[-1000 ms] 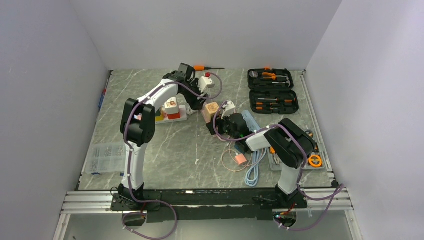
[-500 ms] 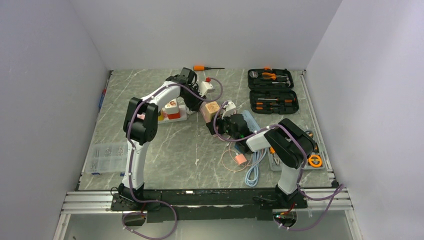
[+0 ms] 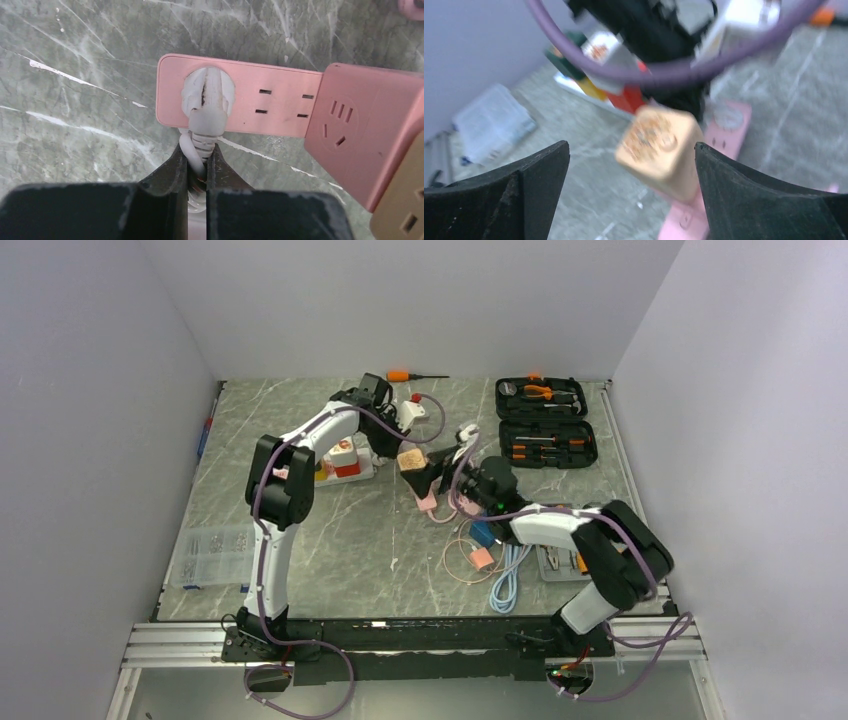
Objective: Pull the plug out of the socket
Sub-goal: Remove the plug from the socket.
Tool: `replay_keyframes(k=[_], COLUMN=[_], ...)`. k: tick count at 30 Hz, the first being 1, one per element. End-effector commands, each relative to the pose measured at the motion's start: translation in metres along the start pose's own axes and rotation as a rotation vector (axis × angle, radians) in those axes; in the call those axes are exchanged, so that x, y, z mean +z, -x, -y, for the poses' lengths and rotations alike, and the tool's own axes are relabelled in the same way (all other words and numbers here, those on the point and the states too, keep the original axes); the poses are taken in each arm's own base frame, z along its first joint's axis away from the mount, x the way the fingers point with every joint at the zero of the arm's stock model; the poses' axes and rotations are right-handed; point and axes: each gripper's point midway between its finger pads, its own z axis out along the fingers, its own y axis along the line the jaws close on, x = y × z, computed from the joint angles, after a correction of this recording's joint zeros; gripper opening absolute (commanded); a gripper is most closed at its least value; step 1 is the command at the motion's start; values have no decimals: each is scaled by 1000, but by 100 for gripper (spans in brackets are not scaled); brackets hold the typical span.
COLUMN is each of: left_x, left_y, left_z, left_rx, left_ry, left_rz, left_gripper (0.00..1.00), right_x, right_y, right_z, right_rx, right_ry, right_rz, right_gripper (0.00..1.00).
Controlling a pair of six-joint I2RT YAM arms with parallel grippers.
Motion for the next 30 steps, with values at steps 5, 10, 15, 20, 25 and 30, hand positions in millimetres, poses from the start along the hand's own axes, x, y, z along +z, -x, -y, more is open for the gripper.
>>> replay_keyframes(k=[5, 10, 15, 20, 25, 30], left_x=[-88, -120, -142, -144, -149, -147], left_y=[91, 110, 116, 101, 104, 100], left_z=[5, 29, 55, 63, 66, 70], left_rx=[162, 218, 278, 304, 298, 292], left_ry=[33, 4, -39, -62, -60, -91], left_rz=[270, 390, 469, 426, 448, 436], left_gripper=[0, 0, 0, 0, 0, 0], right_x=[-31, -14, 0, 4, 5, 14], right_y=[126, 124, 92, 59, 46, 43], right_z=[-7, 33, 42, 51, 43, 44], right_rx=[78, 119, 166, 154, 178, 165], right_ry=[218, 140, 161, 163, 236, 267], right_rz=[212, 148, 78, 3, 9, 6], right_gripper=[94, 90, 88, 87, 83, 79])
